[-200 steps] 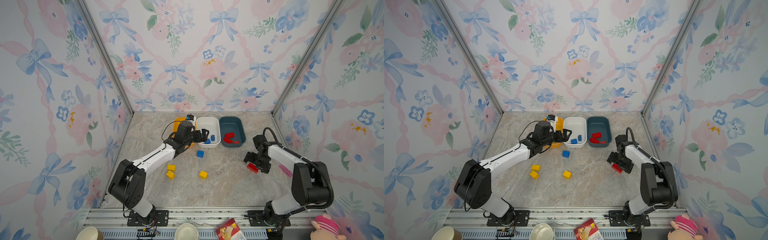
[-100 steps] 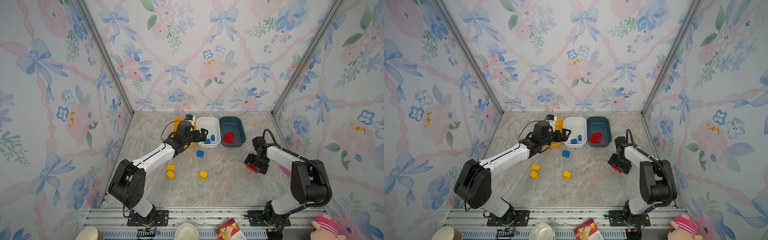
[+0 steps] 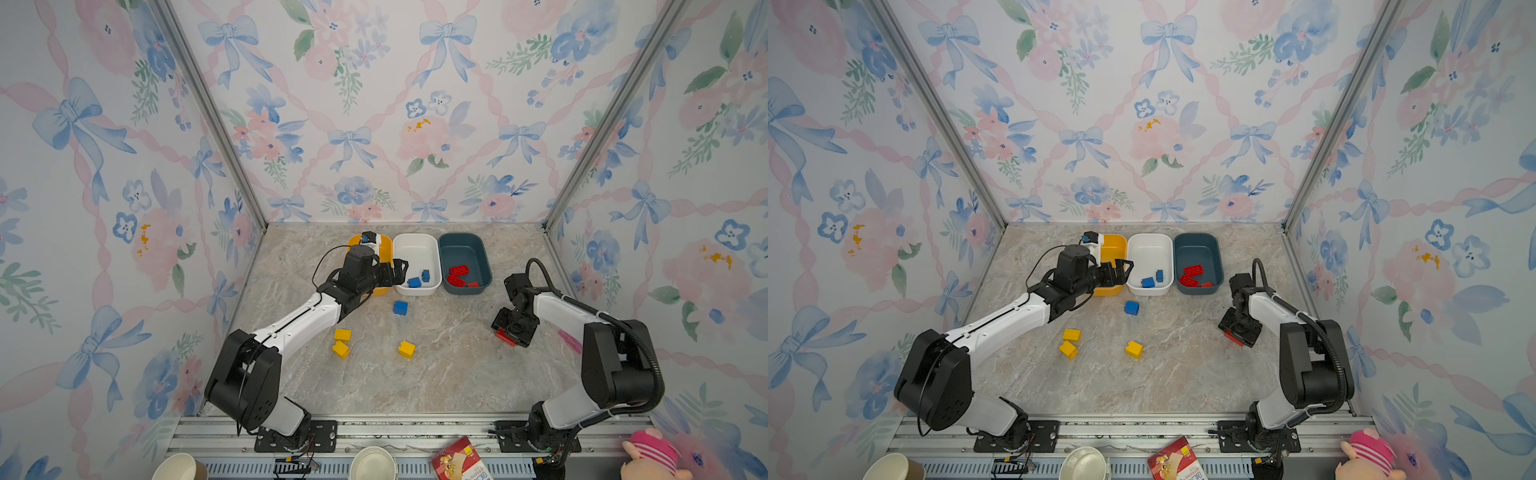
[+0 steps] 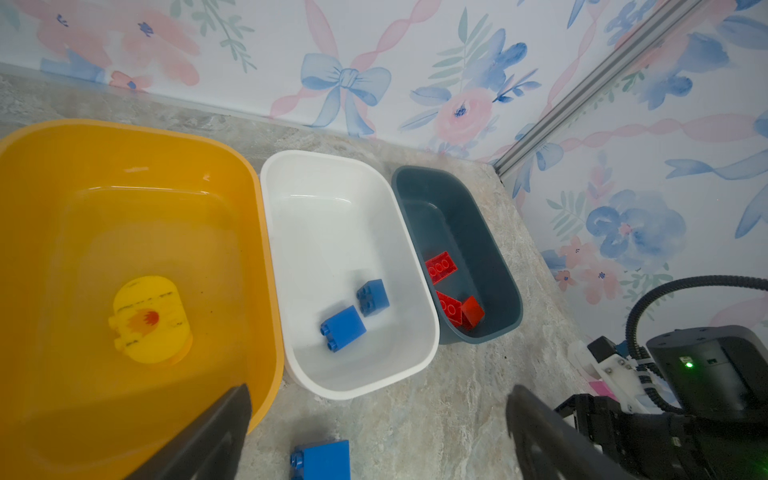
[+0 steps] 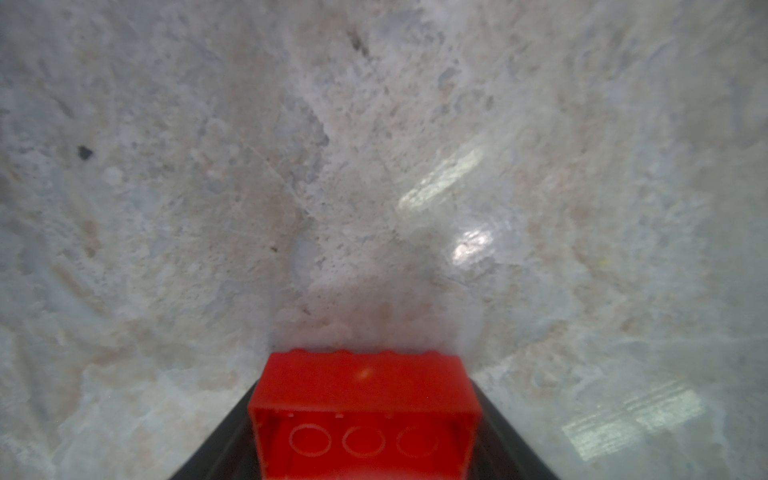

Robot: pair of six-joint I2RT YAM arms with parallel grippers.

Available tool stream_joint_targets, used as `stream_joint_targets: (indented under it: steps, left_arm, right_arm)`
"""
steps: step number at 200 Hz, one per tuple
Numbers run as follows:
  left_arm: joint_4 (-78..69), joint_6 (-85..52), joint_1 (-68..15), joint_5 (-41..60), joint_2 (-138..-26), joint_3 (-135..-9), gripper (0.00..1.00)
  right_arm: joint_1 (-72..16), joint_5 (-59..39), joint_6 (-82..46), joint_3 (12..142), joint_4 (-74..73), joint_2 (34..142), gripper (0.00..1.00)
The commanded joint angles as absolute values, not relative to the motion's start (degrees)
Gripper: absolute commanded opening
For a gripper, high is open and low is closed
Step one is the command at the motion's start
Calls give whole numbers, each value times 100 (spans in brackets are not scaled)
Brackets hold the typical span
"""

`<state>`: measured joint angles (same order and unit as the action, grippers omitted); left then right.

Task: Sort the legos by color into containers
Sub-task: 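Drop the red brick into the teal bin with the right gripper while the left moves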

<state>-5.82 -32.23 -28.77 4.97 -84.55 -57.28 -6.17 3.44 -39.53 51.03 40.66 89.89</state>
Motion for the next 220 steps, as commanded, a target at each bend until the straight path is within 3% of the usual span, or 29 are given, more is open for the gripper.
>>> stream_joint_targets:
  steps: [1, 68, 163, 220]
  left_arm:
    - [-601, -3297, -2768, 440, -8233, -5489, 98]
    - [-598, -3331, -2505, 408, -7721, -4835, 98]
    - [-433, -3284, -2197, 378, -7237, -4277, 98]
    - [-390, -3281, -2116, 363, -7174, -4181, 98]
  right_arm:
    - [-876, 588, -3810, 5562, 4445, 8716, 61]
    - [-1442, 888, -3318, 7126, 4757, 8947, 61]
    - [-1660, 646, -2156, 9359, 4507, 10894, 62]
    - [-1714, 626, -1819, 9883, 4509, 11739, 62]
